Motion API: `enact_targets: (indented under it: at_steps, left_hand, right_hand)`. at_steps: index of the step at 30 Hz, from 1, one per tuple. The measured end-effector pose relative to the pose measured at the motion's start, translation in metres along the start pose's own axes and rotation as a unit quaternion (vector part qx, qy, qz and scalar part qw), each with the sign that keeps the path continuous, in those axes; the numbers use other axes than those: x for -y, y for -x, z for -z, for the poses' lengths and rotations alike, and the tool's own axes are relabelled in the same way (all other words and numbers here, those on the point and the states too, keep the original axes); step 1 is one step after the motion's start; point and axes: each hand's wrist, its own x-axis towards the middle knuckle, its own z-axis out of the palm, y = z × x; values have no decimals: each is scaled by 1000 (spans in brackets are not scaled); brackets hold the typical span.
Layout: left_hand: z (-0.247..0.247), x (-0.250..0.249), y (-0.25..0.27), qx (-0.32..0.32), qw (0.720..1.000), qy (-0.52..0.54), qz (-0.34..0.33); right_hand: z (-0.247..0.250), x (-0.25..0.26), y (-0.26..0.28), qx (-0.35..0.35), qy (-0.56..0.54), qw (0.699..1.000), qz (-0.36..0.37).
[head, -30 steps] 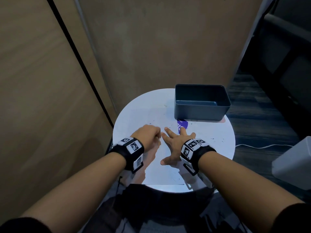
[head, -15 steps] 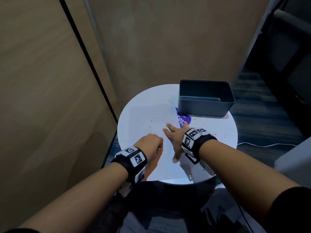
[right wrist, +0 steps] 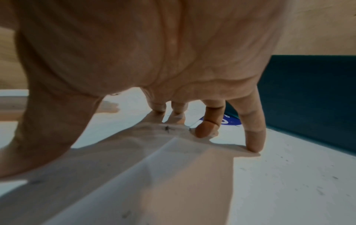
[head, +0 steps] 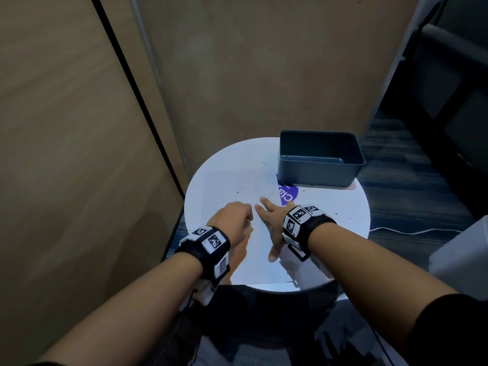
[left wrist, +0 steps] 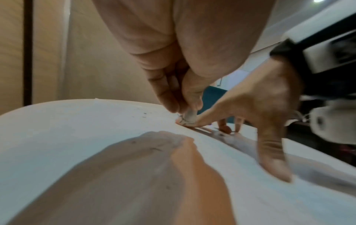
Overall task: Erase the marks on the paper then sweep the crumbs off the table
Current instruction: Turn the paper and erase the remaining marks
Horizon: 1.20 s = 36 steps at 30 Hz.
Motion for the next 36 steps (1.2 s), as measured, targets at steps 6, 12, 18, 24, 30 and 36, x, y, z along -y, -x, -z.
enact_targets:
  at_steps: [6,12,18,24,30,36]
  left_hand:
    - [-8,-2,5,52,997,-63,-11]
    - [-22,-9,50,113,988,-78,-71]
    - [-2,-7,17,9,999,46,-15]
    - [-4,-3,-4,47,999,-2,16]
    - [-23,-14,44,78,996,-16,-33]
    - [-34,-17,67,157,984,10,-87]
  right_hand:
    - [2,-3,3,-3,-20,1000,-1]
    - [0,-2,3,4,-20,1000,6]
    - [2,-3,0,0,-15,1000,9]
    - [1,-4,-3,0,-10,1000,6]
    - [6,-8,-4,16,15,1000,16]
    - [6,-8,-2,12,17,1000,17]
